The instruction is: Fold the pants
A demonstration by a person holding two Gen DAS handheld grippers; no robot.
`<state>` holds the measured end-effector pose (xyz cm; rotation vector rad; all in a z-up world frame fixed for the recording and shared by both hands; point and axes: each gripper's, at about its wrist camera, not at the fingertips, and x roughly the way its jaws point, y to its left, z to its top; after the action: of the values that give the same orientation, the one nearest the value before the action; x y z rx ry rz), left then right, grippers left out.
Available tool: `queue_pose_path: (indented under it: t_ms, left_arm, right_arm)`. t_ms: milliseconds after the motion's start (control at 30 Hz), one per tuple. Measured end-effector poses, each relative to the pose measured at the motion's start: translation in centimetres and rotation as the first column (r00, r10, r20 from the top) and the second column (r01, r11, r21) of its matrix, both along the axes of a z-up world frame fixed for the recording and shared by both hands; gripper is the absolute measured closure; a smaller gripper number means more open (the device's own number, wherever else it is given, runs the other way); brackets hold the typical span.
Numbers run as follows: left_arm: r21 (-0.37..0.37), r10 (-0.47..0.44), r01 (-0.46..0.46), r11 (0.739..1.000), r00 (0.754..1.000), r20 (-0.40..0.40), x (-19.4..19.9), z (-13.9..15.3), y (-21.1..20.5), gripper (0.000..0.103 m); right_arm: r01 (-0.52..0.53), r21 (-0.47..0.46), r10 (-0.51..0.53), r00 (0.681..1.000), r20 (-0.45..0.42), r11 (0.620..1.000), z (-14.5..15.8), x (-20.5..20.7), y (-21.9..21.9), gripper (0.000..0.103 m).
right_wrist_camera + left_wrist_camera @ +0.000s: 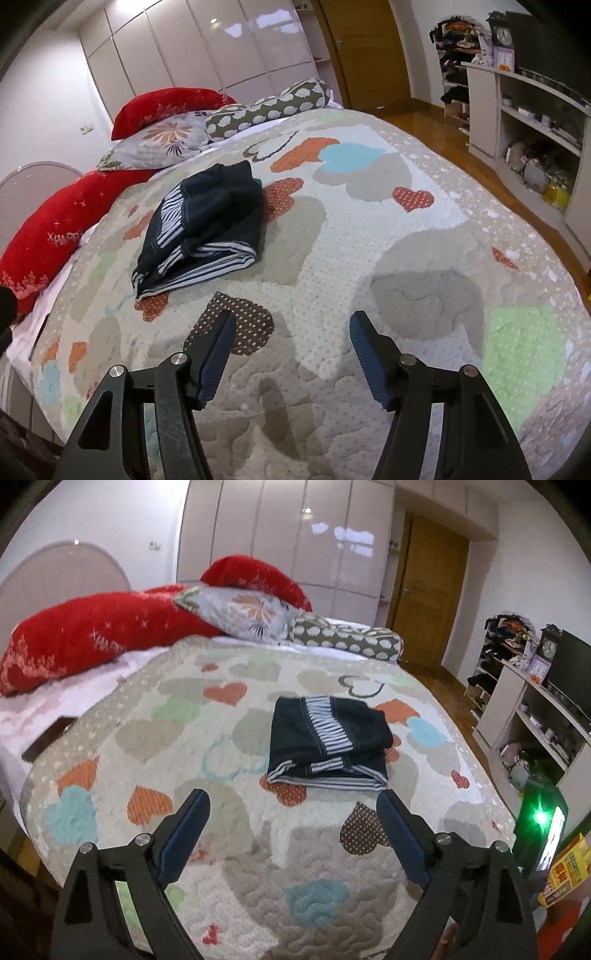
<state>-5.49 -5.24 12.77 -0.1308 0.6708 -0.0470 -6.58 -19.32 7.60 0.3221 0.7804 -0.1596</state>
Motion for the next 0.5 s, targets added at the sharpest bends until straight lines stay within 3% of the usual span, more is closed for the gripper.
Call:
queue_pose_path:
  t_ms: [200,367,500]
  left_arm:
    - [-0.032,0.044,-0.045,0.998,0.999,-0.017,0.3,-0.3,1.0,0.012]
    - [-0.034,0.04,-0.042,0.999,0.998,-0.058,1.0,-1.2,1.2,0.012]
    - [-0.042,0.041,-0.043,0.998,0.998,-0.056,0.9,-1.1,1.5,0.012]
  right_arm:
    - [0.003,-0.022,-0.003,1.0,-0.001,1.0,0.2,-0.3,0.2,0.035]
    - [-0.01,-0.117,0.015,0.999,0.042,0.993,0.9,-0.6,1.3,0.034]
    - [-0.043,-0.143,0.049,0.998,0.043,0.989,1.1,-0.6,2.1,0.034]
